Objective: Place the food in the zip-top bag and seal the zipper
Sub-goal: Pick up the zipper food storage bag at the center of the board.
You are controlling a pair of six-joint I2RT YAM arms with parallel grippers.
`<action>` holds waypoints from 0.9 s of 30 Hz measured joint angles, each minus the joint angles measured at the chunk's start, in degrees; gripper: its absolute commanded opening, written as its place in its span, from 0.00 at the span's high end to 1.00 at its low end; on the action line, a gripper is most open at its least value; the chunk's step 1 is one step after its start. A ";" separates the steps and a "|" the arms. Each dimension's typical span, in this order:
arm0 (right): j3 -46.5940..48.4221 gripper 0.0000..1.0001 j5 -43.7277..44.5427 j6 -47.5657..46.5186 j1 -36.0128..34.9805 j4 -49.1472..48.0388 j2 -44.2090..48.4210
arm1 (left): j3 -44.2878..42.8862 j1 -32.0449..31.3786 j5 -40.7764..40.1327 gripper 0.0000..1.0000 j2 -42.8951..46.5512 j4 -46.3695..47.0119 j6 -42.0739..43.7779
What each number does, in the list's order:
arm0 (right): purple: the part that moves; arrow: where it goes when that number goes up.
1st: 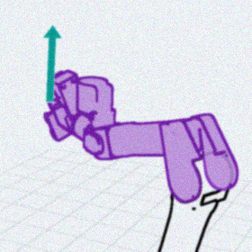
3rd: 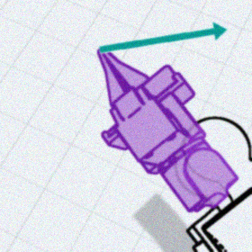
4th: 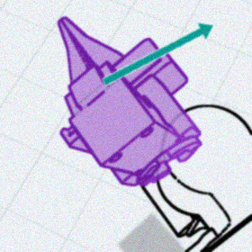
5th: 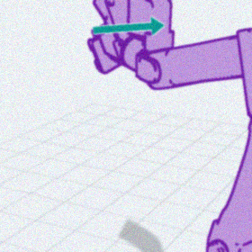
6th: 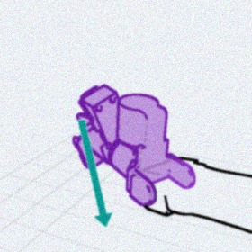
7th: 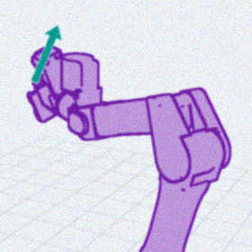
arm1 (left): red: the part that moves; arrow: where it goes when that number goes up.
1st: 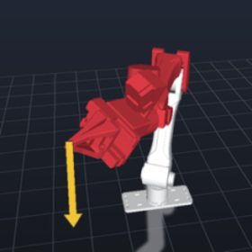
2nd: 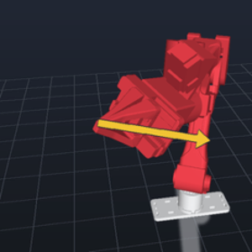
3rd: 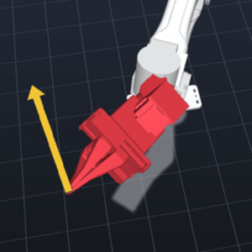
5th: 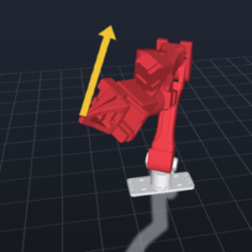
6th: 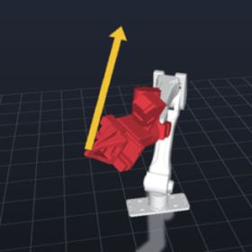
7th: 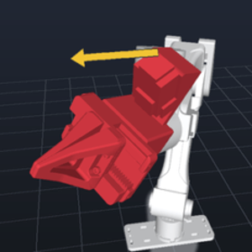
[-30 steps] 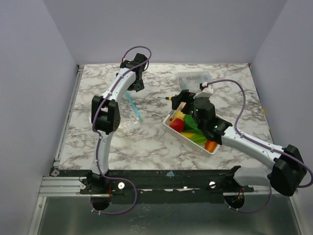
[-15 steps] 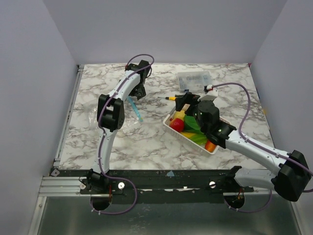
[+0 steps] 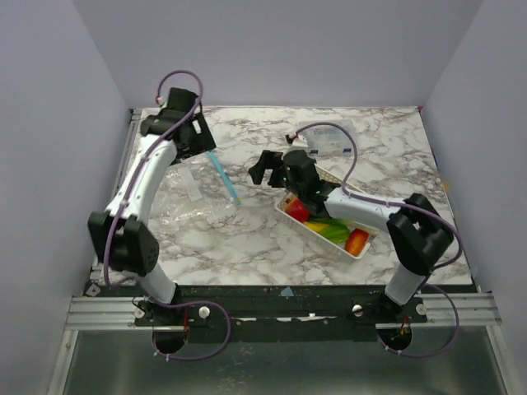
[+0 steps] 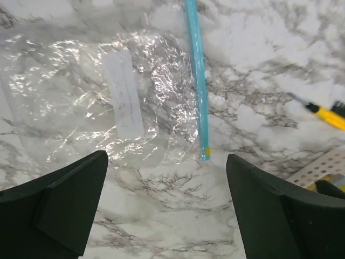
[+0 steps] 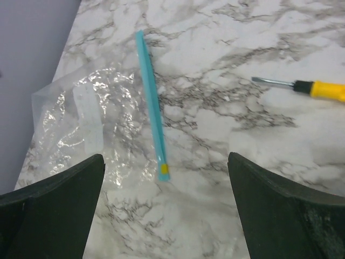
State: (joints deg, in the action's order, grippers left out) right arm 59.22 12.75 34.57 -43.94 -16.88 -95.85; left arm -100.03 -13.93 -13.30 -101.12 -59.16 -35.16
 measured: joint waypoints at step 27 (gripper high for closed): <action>40.92 0.22 -15.58 2.05 -1.75 1.55 -42.21 | 37.59 -6.93 20.17 0.03 49.31 23.21 14.80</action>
State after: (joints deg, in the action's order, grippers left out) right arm 100.14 -2.83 36.62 -45.69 -15.33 -138.06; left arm -62.43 -20.86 6.87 -51.81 -35.94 -20.36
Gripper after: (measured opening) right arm 0.786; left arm 0.979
